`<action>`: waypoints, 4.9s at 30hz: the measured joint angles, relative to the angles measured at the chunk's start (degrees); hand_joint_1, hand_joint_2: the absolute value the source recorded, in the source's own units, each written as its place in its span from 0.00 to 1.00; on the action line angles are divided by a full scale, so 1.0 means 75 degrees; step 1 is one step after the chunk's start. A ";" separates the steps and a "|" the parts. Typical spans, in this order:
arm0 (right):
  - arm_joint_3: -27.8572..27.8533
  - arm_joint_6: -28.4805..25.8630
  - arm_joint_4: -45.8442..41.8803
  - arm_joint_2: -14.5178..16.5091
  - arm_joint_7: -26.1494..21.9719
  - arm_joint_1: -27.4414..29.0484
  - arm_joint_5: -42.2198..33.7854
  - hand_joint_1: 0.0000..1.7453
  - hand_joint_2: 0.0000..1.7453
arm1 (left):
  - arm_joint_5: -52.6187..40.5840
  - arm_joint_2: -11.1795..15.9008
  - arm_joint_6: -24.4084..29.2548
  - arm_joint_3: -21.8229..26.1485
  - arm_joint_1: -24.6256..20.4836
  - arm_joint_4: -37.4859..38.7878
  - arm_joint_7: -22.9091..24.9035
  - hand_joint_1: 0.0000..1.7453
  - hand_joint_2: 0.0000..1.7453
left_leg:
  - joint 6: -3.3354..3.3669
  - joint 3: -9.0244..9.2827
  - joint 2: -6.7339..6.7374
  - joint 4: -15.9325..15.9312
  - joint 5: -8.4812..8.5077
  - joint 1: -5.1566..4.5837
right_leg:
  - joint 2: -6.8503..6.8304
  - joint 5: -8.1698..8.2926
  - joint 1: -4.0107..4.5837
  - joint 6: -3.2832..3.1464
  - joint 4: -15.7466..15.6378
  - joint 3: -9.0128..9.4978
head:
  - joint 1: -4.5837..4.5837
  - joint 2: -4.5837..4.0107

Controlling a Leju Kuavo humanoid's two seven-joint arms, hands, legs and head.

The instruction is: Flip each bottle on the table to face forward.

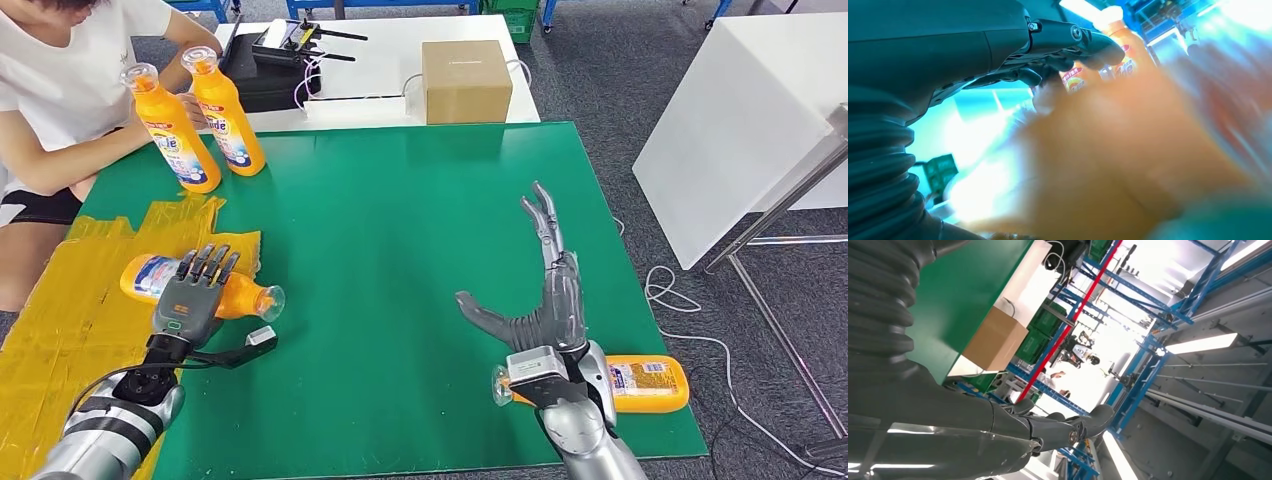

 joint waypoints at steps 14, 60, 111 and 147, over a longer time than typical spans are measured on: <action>0.0071 -0.0002 0.0100 -0.0019 0.0039 -0.0001 0.0007 0.00 1.00 | 0.0249 -0.0414 0.0001 0.0915 0.0019 0.0301 -0.0471 0.00 1.00 | 0.0000 0.0000 -0.0001 0.0000 0.0000 0.0001 | 0.0000 0.0000 0.0002 0.0000 0.0001 0.0000 | 0.0001 0.0000; -0.0227 0.0895 0.0044 -0.0303 0.0676 0.0537 0.1694 0.00 1.00 | 0.8825 -0.2140 -0.4023 0.1537 0.2142 -0.5384 -0.5316 0.00 1.00 | 0.0002 0.0003 -0.0001 0.0000 -0.0006 -0.0008 | -0.0001 -0.0001 -0.0009 0.0001 -0.0006 0.0000 | -0.0002 0.0000; -0.2164 0.3629 0.0243 -0.5178 0.1460 0.2631 0.2068 0.00 1.00 | 1.0219 -0.2629 -0.5067 0.1133 0.2285 -0.5104 -0.4547 0.00 1.00 | 0.0052 -0.0003 -0.0001 0.0003 -0.0037 -0.0035 | -0.0011 -0.0004 -0.0038 0.0007 -0.0016 0.0002 | -0.0006 0.0000; -0.0371 0.2447 0.3436 -0.3612 0.2764 0.0488 0.4409 0.82 1.00 | 0.9642 -0.2650 -0.4615 0.0599 0.2139 -0.4948 -0.4242 0.00 1.00 | 0.0035 0.0214 0.0230 -0.0005 -0.0093 0.0079 | 0.0242 0.0064 0.0071 0.0013 -0.0123 0.0211 | 0.0004 0.0000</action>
